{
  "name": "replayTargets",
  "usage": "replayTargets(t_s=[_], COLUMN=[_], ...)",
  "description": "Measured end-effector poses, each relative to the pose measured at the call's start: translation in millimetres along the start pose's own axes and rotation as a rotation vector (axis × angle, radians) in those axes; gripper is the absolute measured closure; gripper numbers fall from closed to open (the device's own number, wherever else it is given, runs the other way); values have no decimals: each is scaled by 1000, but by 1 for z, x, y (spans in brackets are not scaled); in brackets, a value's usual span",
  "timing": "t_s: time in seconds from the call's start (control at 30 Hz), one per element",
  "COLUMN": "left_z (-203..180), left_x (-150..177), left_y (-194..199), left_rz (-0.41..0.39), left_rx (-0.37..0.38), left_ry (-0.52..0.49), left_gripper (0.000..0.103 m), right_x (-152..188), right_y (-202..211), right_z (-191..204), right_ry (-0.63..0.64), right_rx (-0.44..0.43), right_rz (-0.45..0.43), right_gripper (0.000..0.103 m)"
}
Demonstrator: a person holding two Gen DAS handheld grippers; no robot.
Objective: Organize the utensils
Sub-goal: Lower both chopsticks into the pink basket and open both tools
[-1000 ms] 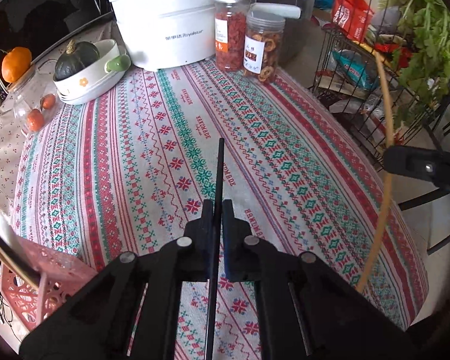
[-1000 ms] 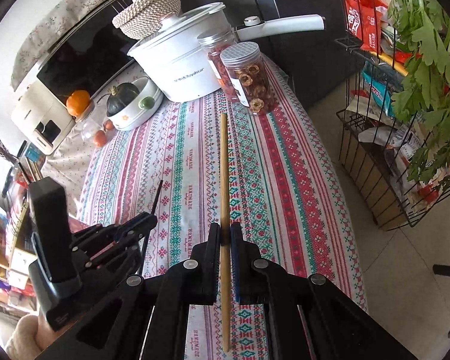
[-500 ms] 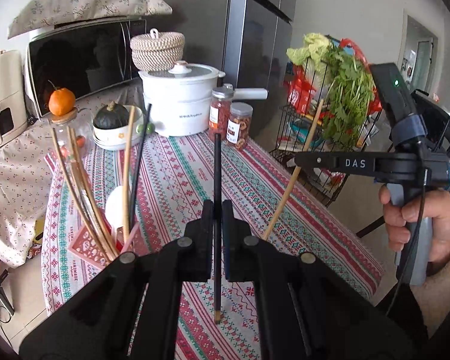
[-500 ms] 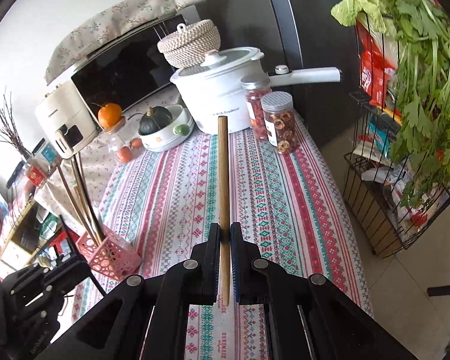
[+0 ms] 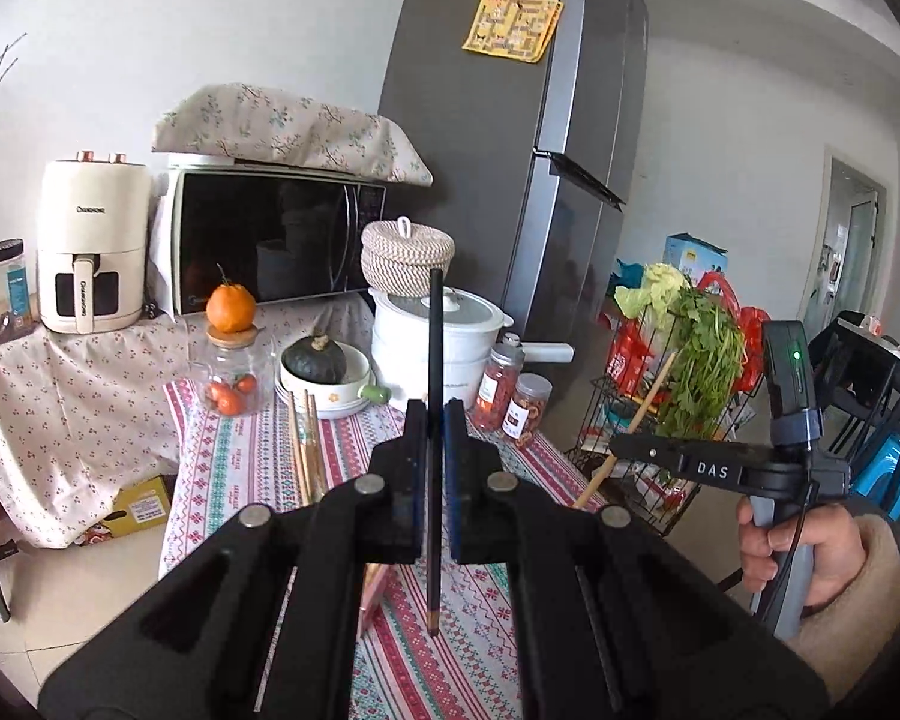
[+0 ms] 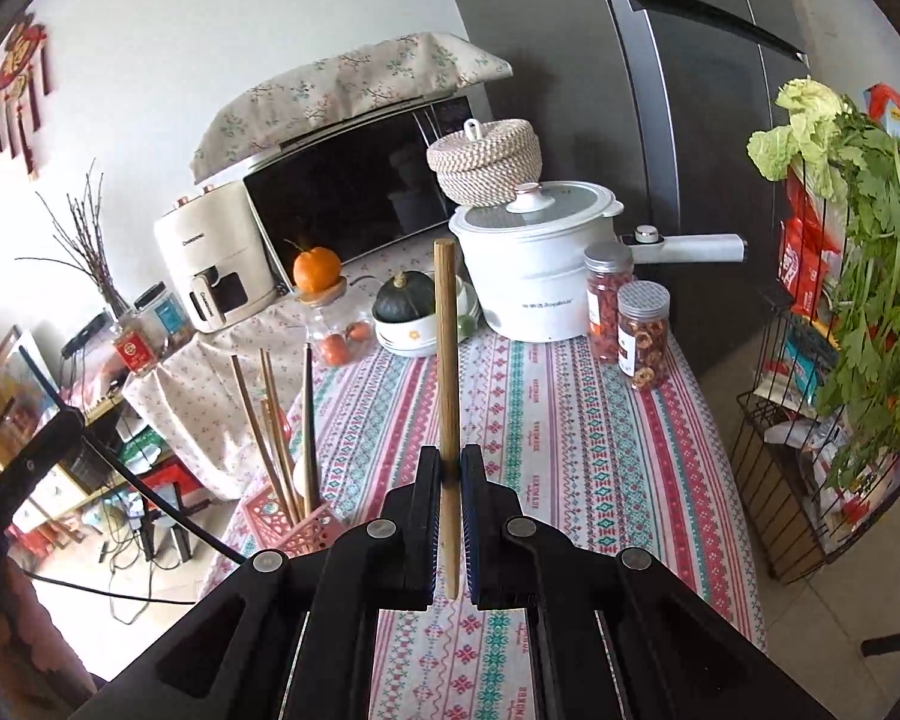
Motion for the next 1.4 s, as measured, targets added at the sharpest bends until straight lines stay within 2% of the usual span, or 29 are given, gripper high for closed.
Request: replayTargets(t_s=[0.27,0.57,0.77,1.0,1.07,1.13,1.2,1.4], left_z=[22,50,61,71,71,70,70,84], left_x=[-9,-8,4,27,31,30,29,40], left_y=[7,-13,-39,-69,-70,-66,-59,-40], left_rz=[-92,-112,-51,123,144,140,126,171], left_rx=[-88,-138,-155,-148,-151,-159,-169,-211], left_ry=[-19,19,29,79,88,91,94,153], left_gripper=[97,97,97,96,85,54,42,27], right_x=[5,7,7,7,6,4,1,-10], right_y=[-5,-12,-12,-12,-11,-8,-5,6], right_z=[37,53,57,62,64,67,70,82], right_ry=[50,60,64,66,66,66,63,61], right_rx=[-62,-83,-89,-112,-125,-139,-155,-205], right_rz=[14,23,18,18,11,-2,-19,-83], right_gripper=[96,96,96,96,96,96,96,96])
Point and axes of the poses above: each gripper's, at about its wrist camera, not at the fingertips, and y roughly against the way its jaws point, z to its left, x to its underside, the point moved 5 cm from there along -y, roughly the way its jaws point, and after that the axes turned 13 degrees about x, right-handed, at the moved point
